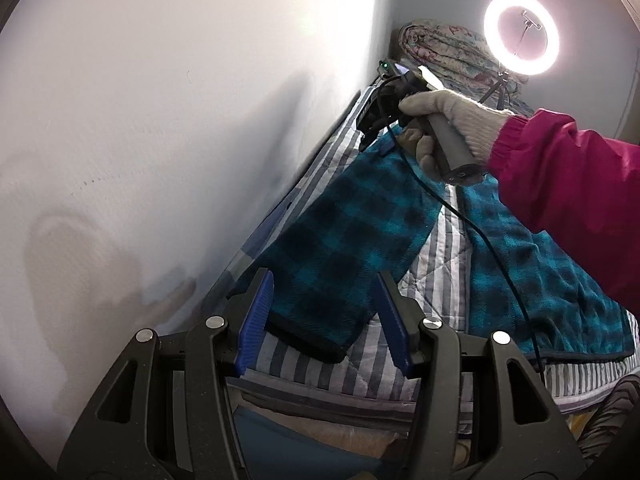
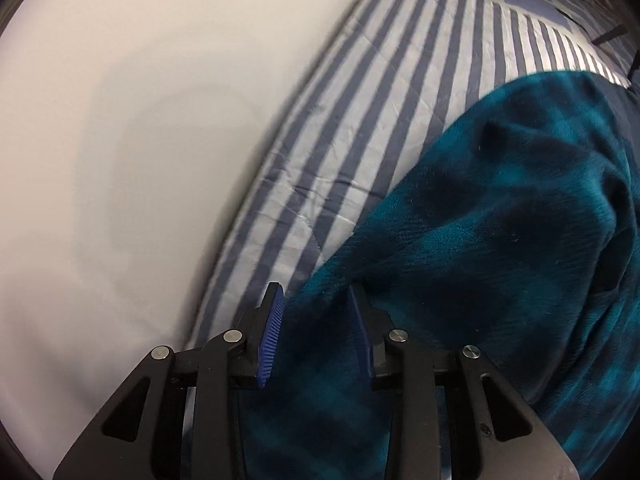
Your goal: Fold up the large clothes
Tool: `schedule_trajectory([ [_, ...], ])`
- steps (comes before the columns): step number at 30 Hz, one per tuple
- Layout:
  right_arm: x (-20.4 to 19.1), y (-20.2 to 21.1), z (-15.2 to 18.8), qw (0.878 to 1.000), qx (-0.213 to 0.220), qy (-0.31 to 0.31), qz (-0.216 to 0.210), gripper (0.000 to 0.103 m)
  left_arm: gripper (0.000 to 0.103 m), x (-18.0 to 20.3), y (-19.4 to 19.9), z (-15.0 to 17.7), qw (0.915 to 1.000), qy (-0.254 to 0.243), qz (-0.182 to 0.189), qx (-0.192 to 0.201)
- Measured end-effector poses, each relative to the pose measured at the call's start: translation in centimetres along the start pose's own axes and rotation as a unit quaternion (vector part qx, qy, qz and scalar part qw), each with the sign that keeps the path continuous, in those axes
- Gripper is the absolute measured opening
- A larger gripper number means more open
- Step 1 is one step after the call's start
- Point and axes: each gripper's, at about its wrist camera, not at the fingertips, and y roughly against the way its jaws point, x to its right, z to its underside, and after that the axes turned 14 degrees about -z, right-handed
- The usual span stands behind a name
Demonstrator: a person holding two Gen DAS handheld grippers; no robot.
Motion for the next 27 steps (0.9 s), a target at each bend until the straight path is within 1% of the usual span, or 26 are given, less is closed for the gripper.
schedule_trajectory([
  [1,-0.1,-0.4,-0.1,1.0,-0.002,-0.001,0.008,0.03,0.054,-0.1,-0.1,0.0,1.0,0.0,-0.001,-0.001],
  [2,-0.4,-0.8,-0.2,1.0,-0.001,0.006,0.019,0.018,0.054,-0.2,-0.2,-0.1,1.0,0.001,-0.002,-0.002],
  [3,-0.8,-0.9,-0.2,0.999,-0.002,0.021,0.037,0.01,0.054,-0.2,-0.3,-0.1,1.0,0.002,-0.003,-0.002],
  [4,-1.3,-1.0,-0.3,0.998,-0.005,0.037,0.044,0.005,0.054,-0.2,-0.3,-0.2,1.0,0.002,-0.003,-0.002],
  [5,-1.6,-1.1,-0.6,0.998,-0.006,0.045,0.04,0.003,0.054,-0.3,-0.3,-0.2,1.0,0.002,-0.003,-0.001],
  [6,-1.5,-0.8,-1.3,0.998,-0.004,0.048,0.032,0.002,0.054,-0.3,-0.4,-0.3,1.0,0.001,-0.002,0.001],
  [8,-1.9,0.2,-0.8,0.998,-0.001,0.054,0.018,0.002,0.054,-0.1,-0.5,-0.5,1.0,-0.004,-0.003,0.003],
  [9,-1.8,1.3,-0.8,0.998,0.003,0.058,0.003,0.002,0.054,-0.1,-0.6,-0.6,1.0,-0.006,-0.003,0.004],
  [13,-0.9,5.6,-0.2,0.996,0.02,0.08,-0.024,0.001,0.054,0.2,-0.9,-1.1,1.0,-0.008,0.004,0.004],
  [14,-0.5,6.9,0.0,0.996,0.027,0.084,-0.029,0.001,0.054,0.2,-0.9,-1.2,0.9999,-0.008,0.007,0.005],
  [16,0.8,9.2,0.6,0.994,0.036,0.083,-0.057,0.001,0.054,0.4,-0.9,-1.6,0.9998,-0.012,0.015,0.006],
  [18,2.2,11.0,1.1,0.993,0.041,0.081,-0.071,0.001,0.054,0.8,-1.1,-2.0,0.9996,-0.016,0.021,0.006],
  [21,5.5,13.7,2.4,0.993,0.05,0.08,-0.077,0.001,0.054,1.6,-1.4,-2.6,0.9993,-0.02,0.03,0.004],
  [22,6.6,13.4,2.9,0.993,0.053,0.078,-0.077,0.001,0.054,1.9,-1.6,-2.7,0.9993,-0.022,0.032,0.003],
  [24,8.8,15.4,3.8,0.993,0.058,0.072,-0.079,0.001,0.054,2.7,-2.0,-3.2,0.9987,-0.027,0.042,0.0],
  [26,12.2,16.5,4.7,0.993,0.068,0.053,-0.079,0.001,0.059,3.7,-2.8,-3.6,0.9977,-0.034,0.057,-0.012],
  [27,13.7,16.7,5.0,0.993,0.072,0.042,-0.078,0.001,0.059,4.3,-3.4,-3.8,0.9972,-0.037,0.063,-0.019],
])
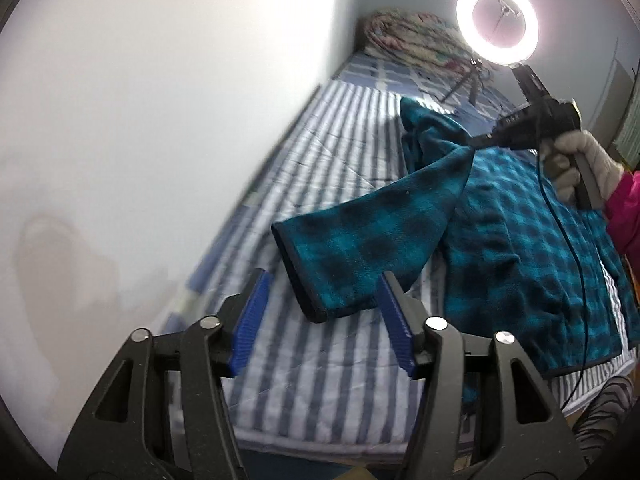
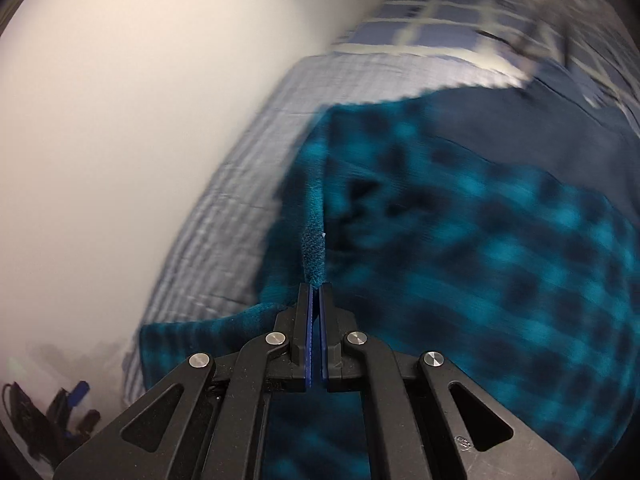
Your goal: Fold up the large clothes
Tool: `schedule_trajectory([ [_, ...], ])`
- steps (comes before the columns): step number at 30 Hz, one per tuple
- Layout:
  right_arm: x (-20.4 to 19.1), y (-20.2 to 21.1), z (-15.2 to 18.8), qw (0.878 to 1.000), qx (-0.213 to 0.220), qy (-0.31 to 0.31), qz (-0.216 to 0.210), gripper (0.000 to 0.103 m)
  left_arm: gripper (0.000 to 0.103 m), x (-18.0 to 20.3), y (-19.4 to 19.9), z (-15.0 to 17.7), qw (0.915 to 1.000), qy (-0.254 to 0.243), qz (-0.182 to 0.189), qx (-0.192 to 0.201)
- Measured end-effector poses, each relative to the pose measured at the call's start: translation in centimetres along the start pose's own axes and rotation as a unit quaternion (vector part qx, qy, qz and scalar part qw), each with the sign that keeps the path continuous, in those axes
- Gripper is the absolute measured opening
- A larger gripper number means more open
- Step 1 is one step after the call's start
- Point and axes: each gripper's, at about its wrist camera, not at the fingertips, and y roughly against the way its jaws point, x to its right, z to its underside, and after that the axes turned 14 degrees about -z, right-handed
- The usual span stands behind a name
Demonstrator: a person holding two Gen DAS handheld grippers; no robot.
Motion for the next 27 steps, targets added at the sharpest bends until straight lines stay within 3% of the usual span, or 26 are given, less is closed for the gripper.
schedule_trajectory([
  [5,4.8,0.8,2.4,0.999,0.009,-0.044,0.011,0.001,0.06,2.4,-5.2,-2.1,0.9989,-0.02,0.001,-0.043],
  [8,6.9,0.5,3.0,0.998,0.016,-0.061,0.009,0.001,0.06,2.4,-8.7,-2.8,0.9971,-0.011,-0.037,-0.066],
  [12,6.8,1.4,3.0,0.996,0.045,-0.071,-0.027,0.002,0.06,2.1,-12.2,-2.8,0.9942,0.002,-0.054,-0.093],
  [13,6.6,1.4,2.7,0.996,0.047,-0.07,-0.034,0.007,0.059,2.1,-12.9,-2.6,0.9936,0.002,-0.052,-0.1],
  [15,5.3,1.4,2.0,0.996,0.052,-0.057,-0.053,0.029,0.059,2.2,-13.9,-2.3,0.9926,0.0,-0.052,-0.11],
  [16,4.8,1.4,1.7,0.996,0.053,-0.052,-0.057,0.048,0.059,2.1,-14.1,-2.2,0.993,0.004,-0.049,-0.107],
  [17,3.9,0.9,1.3,0.996,0.053,-0.042,-0.062,0.054,0.052,2.0,-14.0,-2.2,0.9939,0.006,-0.047,-0.1],
  [18,3.5,0.6,1.1,0.996,0.05,-0.038,-0.061,0.054,0.043,2.0,-14.0,-2.2,0.9943,0.005,-0.047,-0.096],
  [19,3.0,-0.2,0.7,0.997,0.042,-0.035,-0.054,0.054,0.02,2.0,-13.9,-2.3,0.995,0.003,-0.04,-0.092],
  [20,2.7,-0.9,0.4,0.997,0.036,-0.036,-0.049,0.054,0.005,2.0,-13.6,-2.5,0.9954,0.001,-0.035,-0.089],
  [21,2.9,-1.2,0.3,0.998,0.032,-0.038,-0.045,0.054,0.005,2.0,-13.2,-2.7,0.9961,0.001,-0.033,-0.082],
  [22,2.7,-2.3,0.2,0.998,0.025,-0.045,-0.033,0.045,0.004,2.1,-12.8,-2.9,0.997,0.001,-0.03,-0.071],
  [23,2.7,-2.6,0.1,0.998,0.022,-0.048,-0.034,0.016,0.004,2.3,-11.7,-3.1,0.9983,-0.002,-0.025,-0.053],
  [24,3.0,-3.1,0.4,0.998,0.016,-0.051,-0.04,0.004,0.004,2.3,-10.8,-3.2,0.9989,-0.003,-0.021,-0.041],
  [27,1.9,-3.1,0.6,0.998,0.02,-0.038,-0.037,0.003,0.004,2.8,-7.1,-3.5,1.0,-0.007,0.004,0.001],
])
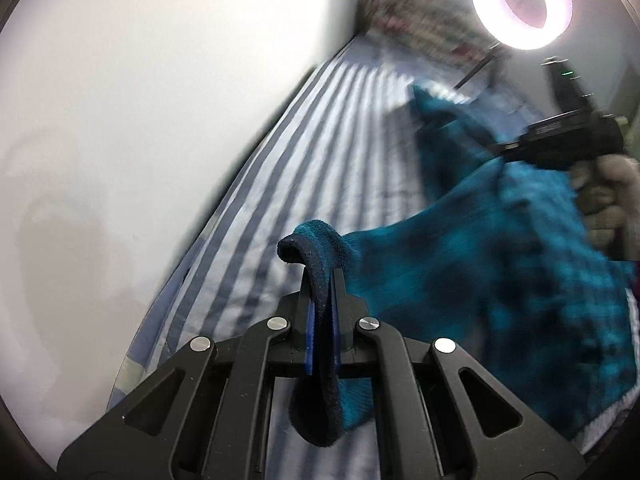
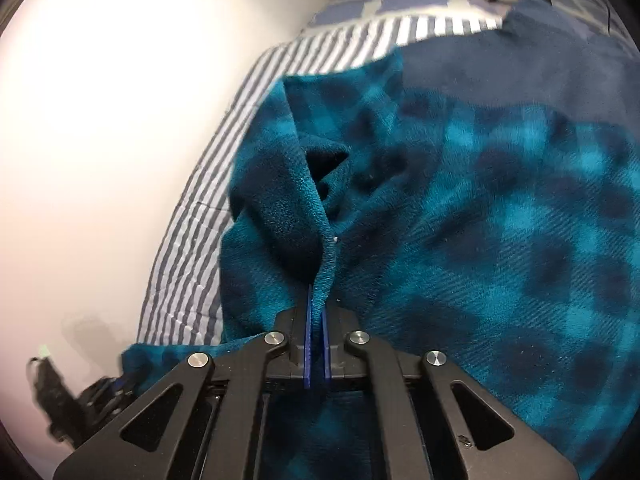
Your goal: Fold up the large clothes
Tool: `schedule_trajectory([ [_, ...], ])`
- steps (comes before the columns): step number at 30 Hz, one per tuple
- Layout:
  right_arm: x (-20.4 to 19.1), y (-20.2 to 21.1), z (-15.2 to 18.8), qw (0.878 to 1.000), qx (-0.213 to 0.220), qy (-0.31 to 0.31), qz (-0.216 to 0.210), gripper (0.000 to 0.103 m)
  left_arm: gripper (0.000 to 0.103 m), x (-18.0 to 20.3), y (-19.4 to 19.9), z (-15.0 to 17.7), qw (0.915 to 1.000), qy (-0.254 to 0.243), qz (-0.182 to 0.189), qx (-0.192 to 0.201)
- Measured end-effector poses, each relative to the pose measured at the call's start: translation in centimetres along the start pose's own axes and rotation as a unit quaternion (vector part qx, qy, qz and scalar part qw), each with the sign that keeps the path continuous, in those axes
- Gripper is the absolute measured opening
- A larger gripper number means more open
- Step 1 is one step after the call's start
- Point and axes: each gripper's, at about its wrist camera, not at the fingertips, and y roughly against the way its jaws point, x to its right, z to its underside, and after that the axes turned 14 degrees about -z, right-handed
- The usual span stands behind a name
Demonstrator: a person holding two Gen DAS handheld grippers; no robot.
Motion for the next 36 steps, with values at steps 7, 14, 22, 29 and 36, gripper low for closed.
schedule_trajectory([
  [7,-0.6,4.8,-0.4,0.999,0.043,0.018,0.002,0.002,0.004,4.9,8.9,1.9,0.9902,-0.089,0.053,0.093],
  [14,5.4,7.8,2.7,0.991,0.062,-0.057,0.102,0.007,0.004,13.2,13.1,7.5,0.96,-0.232,0.089,0.129],
  [22,2.1,9.9,7.6,0.999,0.024,-0.031,0.035,0.028,0.008,17.9,15.4,10.6,0.9346,-0.306,0.126,0.131],
  [29,-0.4,9.5,9.7,0.996,-0.017,0.024,0.089,0.029,0.059,15.9,18.1,11.2,0.9421,-0.244,0.214,0.085],
  [36,-5.3,8.9,8.5,0.995,-0.02,0.078,0.062,0.029,0.056,11.5,10.1,10.8,0.9635,-0.039,0.249,-0.092],
])
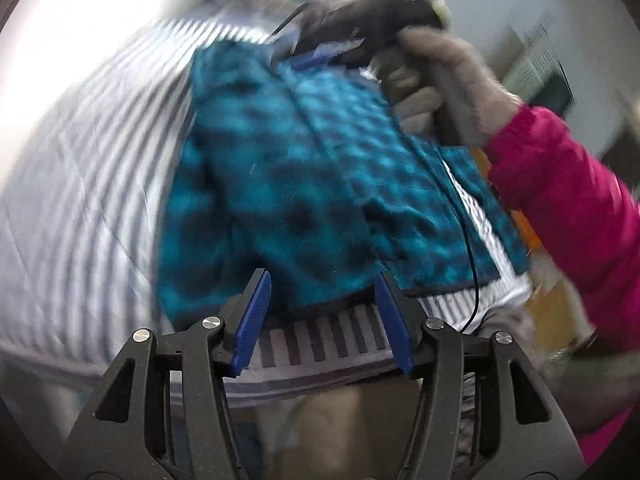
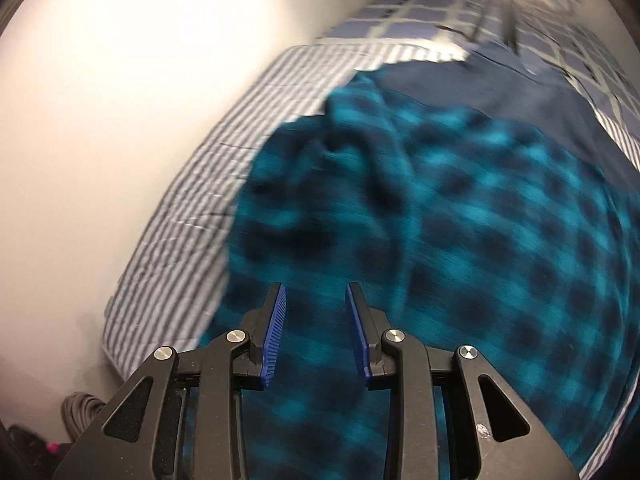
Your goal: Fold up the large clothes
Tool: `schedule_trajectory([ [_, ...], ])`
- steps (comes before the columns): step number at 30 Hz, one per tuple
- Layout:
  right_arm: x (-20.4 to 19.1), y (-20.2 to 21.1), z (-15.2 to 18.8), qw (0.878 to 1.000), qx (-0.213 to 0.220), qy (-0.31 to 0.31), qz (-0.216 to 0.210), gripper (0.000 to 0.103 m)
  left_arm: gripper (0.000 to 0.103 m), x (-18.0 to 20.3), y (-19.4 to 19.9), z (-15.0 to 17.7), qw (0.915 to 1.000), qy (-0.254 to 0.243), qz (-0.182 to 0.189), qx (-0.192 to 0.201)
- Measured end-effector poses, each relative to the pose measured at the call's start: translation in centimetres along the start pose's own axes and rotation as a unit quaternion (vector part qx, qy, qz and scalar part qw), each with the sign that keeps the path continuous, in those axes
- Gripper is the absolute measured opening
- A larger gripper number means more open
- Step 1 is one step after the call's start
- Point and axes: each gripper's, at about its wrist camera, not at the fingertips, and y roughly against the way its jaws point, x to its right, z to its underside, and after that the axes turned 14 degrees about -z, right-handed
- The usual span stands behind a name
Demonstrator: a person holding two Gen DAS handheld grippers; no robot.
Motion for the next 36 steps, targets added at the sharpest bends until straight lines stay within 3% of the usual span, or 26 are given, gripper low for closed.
schedule_trajectory([
  [3,-2.0,-3.1,-1.5,1.0,-0.012,0.024,0.004,0.029,0.056,-0.9,-3.0,0.2,0.9981,0.048,0.024,-0.031],
  [8,-4.7,-8.0,-3.4,0.998,-0.046,0.047,0.019,0.029,0.052,-1.1,-5.4,0.1,0.9959,0.075,0.028,-0.042],
  [9,-5.1,-9.0,-3.7,0.997,-0.052,0.05,0.024,0.029,0.047,-1.1,-5.7,0.1,0.9959,0.075,0.027,-0.043],
  [11,-5.8,-10.5,-4.0,0.996,-0.066,0.055,0.037,0.029,0.02,-1.3,-6.1,0.1,0.9953,0.079,0.03,-0.048],
  [13,-5.8,-12.3,-4.5,0.992,-0.08,0.057,0.078,0.029,0.005,-1.8,-6.6,0.1,0.9935,0.092,0.035,-0.057],
  [15,-5.3,-13.8,-4.8,0.986,-0.092,0.057,0.123,0.024,0.004,-2.2,-6.2,0.2,0.9922,0.103,0.046,-0.053],
  [17,-4.5,-14.2,-4.9,0.987,-0.094,0.042,0.127,0.003,0.002,-2.3,-5.5,0.3,0.9919,0.105,0.056,-0.045],
  [24,-4.0,-11.7,-6.0,0.99,-0.073,0.034,0.116,0.002,0.001,-3.1,-1.6,-0.3,0.9894,0.122,0.075,-0.019],
  [28,-4.8,-10.6,-7.3,0.993,-0.055,0.033,0.103,0.002,0.001,-5.2,0.3,-0.7,0.9904,0.129,0.05,-0.002],
  [33,-4.6,-11.8,-8.7,0.998,-0.023,0.01,0.057,0.003,0.002,-7.1,-2.1,-0.4,0.9919,0.11,-0.06,-0.022],
  [36,-4.3,-12.9,-8.3,0.999,-0.019,0.009,0.027,0.015,0.002,-7.7,-3.2,0.4,0.9899,0.115,-0.067,-0.049],
])
